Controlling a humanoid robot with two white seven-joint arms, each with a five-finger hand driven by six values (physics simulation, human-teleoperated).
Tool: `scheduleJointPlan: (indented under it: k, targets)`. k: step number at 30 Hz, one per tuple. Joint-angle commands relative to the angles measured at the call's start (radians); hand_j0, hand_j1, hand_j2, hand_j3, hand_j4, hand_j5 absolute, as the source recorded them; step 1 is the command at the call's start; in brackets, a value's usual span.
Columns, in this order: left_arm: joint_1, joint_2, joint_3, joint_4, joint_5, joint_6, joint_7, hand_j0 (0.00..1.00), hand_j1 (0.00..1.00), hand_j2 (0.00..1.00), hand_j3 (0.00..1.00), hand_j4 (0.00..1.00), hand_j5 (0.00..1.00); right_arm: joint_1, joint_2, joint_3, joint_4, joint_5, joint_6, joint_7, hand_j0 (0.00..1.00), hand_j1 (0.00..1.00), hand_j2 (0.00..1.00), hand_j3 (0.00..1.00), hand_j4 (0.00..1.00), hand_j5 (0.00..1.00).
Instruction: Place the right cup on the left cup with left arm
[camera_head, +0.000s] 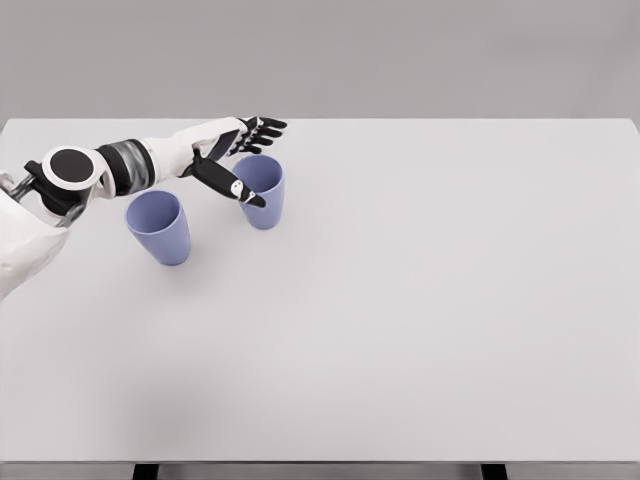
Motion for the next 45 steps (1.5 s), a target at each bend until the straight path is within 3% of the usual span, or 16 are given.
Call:
scheduleJointPlan:
  k: [1, 23, 41, 45]
  targets:
    - [0.0, 0.001, 0.001, 0.003, 0.003, 0.0, 0.0, 1.0, 1.0, 1.0, 1.0, 1.0, 1.0, 0.0, 0.0, 0.0, 0.0, 0.0, 0.0, 0.0, 1.0, 1.0, 1.0, 1.0, 1.0, 1.0]
    - [0.005, -0.03, -0.015, 0.099, -0.003, -0.002, 0.0, 1.0, 1.0, 1.0, 1.0, 1.0, 1.0, 0.0, 0.0, 0.0, 0.0, 0.0, 0.0, 0.0, 1.0, 1.0, 1.0, 1.0, 1.0, 1.0]
    - [0.005, -0.05, -0.025, 0.116, -0.009, -0.002, 0.002, 1.0, 1.0, 1.0, 1.0, 1.0, 1.0, 0.0, 0.0, 0.0, 0.0, 0.0, 0.0, 0.0, 1.0, 1.0, 1.0, 1.0, 1.0, 1.0]
    - [0.006, -0.05, -0.025, 0.116, -0.011, -0.002, 0.002, 0.91, 0.91, 0.91, 0.91, 0.91, 0.91, 0.0, 0.0, 0.0, 0.0, 0.0, 0.0, 0.0, 1.0, 1.0, 1.0, 1.0, 1.0, 1.0]
